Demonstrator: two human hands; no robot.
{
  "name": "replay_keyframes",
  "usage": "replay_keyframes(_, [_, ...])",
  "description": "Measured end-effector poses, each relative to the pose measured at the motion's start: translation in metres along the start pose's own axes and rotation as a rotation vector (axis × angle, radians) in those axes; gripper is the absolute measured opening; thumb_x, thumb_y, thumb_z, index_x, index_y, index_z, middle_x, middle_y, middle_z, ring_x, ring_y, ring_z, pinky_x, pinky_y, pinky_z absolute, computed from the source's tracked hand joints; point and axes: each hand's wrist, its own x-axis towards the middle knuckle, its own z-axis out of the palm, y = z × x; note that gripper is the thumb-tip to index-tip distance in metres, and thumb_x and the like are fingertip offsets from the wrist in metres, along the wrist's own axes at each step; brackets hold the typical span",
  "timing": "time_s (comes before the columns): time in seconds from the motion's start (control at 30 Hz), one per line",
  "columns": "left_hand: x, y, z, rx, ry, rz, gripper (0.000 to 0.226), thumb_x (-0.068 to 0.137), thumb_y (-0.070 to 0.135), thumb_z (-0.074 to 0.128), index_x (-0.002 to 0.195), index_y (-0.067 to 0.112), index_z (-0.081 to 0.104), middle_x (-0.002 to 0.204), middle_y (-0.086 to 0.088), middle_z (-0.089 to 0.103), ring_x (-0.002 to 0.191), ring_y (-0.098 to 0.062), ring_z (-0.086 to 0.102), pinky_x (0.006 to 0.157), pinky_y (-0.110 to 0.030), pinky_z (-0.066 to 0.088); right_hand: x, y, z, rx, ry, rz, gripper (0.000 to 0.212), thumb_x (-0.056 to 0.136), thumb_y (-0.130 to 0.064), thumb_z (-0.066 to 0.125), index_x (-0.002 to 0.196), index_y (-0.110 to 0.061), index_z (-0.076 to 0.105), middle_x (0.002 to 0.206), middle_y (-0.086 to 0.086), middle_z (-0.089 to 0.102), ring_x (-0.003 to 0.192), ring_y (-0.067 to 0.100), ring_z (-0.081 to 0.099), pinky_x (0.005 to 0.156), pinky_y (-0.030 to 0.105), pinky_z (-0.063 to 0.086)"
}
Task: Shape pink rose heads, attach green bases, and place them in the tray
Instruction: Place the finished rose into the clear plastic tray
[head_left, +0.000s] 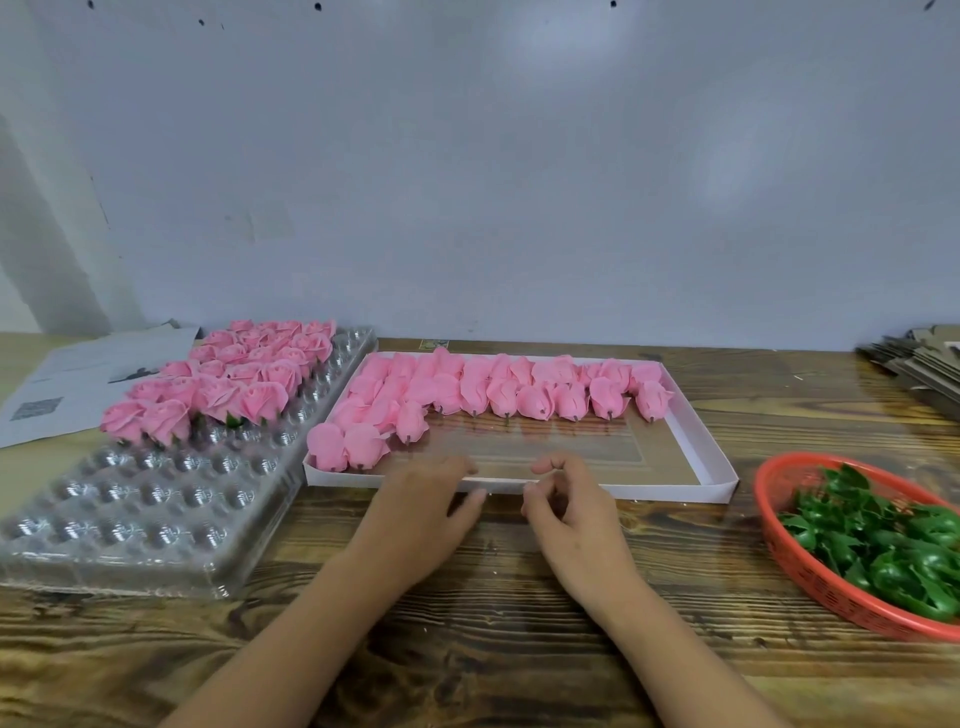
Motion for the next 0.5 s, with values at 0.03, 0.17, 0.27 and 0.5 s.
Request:
replay_keyframes(0.03, [0.002,0.001,0.005,0.032,-0.018,0.011,0.031,0.098,0.041,0.058,0.125,0.027,0.063,0.113,0.014,0.066,0.104,-0.004,0.058,0.099,-0.027,0.045,0.0,0.0,0.0,0.003,0.0,0.002,0.022,0.098,-0.023,0.057,0.1,-0.043,0.049,0.082,-0.01,0.065,0.068,0.007,0.06,0.061,0.015,0.046])
replay_keyframes(0.17, [0.008,-0.005,0.016,0.132,-0.021,0.013,0.017,0.101,0.036,0.055,0.111,0.026,0.065,0.109,0.011,0.066,0.104,-0.01,0.059,0.096,-0.029,0.043,0.001,0.0,-0.001,-0.005,0.009,-0.007,0.022,0.098,-0.023,0.056,0.101,-0.044,0.049,0.081,-0.008,0.065,0.066,0.007,0.058,0.061,0.015,0.045])
replay_keyframes(0.27, [0.011,-0.012,0.02,0.183,-0.027,0.009,0.018,0.104,0.032,0.051,0.109,0.024,0.066,0.11,0.007,0.067,0.104,-0.013,0.06,0.096,-0.03,0.044,0.001,0.0,0.0,-0.018,0.005,-0.027,0.022,0.098,-0.025,0.055,0.101,-0.045,0.047,0.082,-0.01,0.065,0.067,0.007,0.059,0.061,0.016,0.045])
replay_keyframes(0.5, [0.012,-0.013,0.025,0.147,0.008,-0.018,0.02,0.103,0.029,0.054,0.115,0.023,0.068,0.112,0.005,0.069,0.106,-0.016,0.061,0.097,-0.031,0.044,0.022,-0.006,-0.012,-0.072,0.22,0.016,0.022,0.094,-0.017,0.055,0.09,-0.039,0.053,0.069,-0.011,0.06,0.066,0.0,0.057,0.059,0.012,0.042])
